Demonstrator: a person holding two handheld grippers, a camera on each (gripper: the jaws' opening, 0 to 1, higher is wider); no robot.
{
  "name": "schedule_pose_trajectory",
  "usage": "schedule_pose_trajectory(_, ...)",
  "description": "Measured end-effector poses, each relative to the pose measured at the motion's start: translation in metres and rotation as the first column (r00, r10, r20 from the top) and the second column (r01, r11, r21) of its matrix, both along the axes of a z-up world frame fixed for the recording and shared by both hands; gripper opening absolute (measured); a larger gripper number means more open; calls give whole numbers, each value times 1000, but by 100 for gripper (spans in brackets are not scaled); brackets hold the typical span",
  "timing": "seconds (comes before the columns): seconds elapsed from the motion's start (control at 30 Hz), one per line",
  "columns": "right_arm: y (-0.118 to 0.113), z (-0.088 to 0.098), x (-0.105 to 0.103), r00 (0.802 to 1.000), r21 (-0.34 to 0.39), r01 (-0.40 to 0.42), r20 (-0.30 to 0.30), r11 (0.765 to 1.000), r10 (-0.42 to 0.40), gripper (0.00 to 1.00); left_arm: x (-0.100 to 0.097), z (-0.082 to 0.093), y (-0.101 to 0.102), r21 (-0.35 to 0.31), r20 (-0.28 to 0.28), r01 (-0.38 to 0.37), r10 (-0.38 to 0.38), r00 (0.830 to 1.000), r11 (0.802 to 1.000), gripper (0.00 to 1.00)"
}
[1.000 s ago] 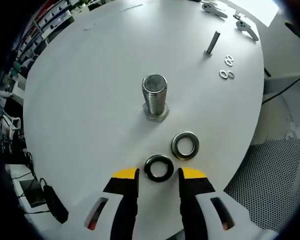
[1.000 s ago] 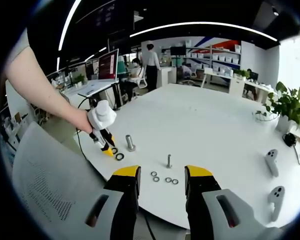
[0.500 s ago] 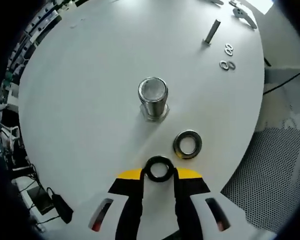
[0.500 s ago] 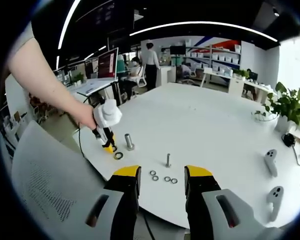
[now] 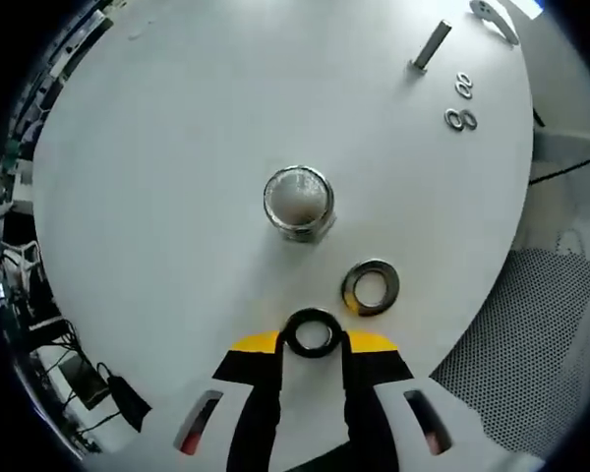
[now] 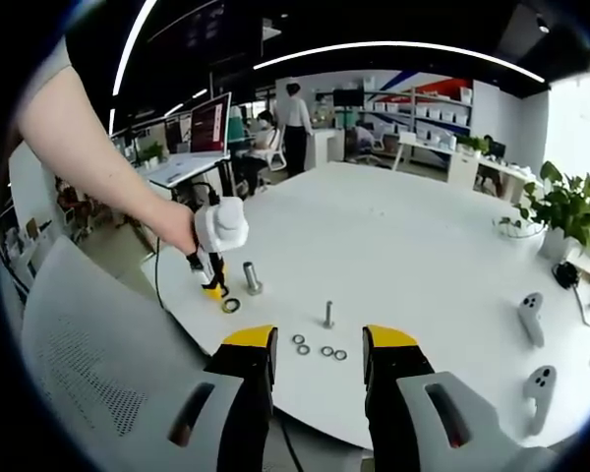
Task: Place the washer onto the threaded stud by aligning its center hole with the stud, sliding it down to the base, and recovering from edge contact or off-axis alignment until the washer reaches the visible bottom stop.
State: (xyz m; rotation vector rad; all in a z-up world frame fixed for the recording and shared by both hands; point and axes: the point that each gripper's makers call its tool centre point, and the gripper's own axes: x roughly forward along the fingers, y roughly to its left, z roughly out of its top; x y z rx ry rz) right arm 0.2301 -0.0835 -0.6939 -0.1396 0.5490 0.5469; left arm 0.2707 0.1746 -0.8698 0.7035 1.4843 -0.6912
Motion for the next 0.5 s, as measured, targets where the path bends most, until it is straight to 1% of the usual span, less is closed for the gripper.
schedule_pose_trajectory(0.13, 0, 0, 0, 1000, -1, 0, -1, 1000, 0, 37, -3, 3, -1, -22, 17, -24, 25, 1000, 999, 21)
schedule_pose_trajectory(0.23, 0, 0, 0, 1000, 1, 1, 0, 1000, -1, 37, -5, 5, -1, -47, 40, -2, 3, 999, 999, 20)
schedule_pose_trajectory(0.37, 0, 1, 0, 1000, 2, 2, 3, 1000, -2, 36, -3, 4, 0, -86, 62, 2, 3, 998, 996, 20)
schedule_pose_trajectory(0.5, -1, 1, 0, 1000, 5, 5, 2, 1000, -5, 36, -4, 3, 0, -99, 84, 44, -36, 996, 994, 19)
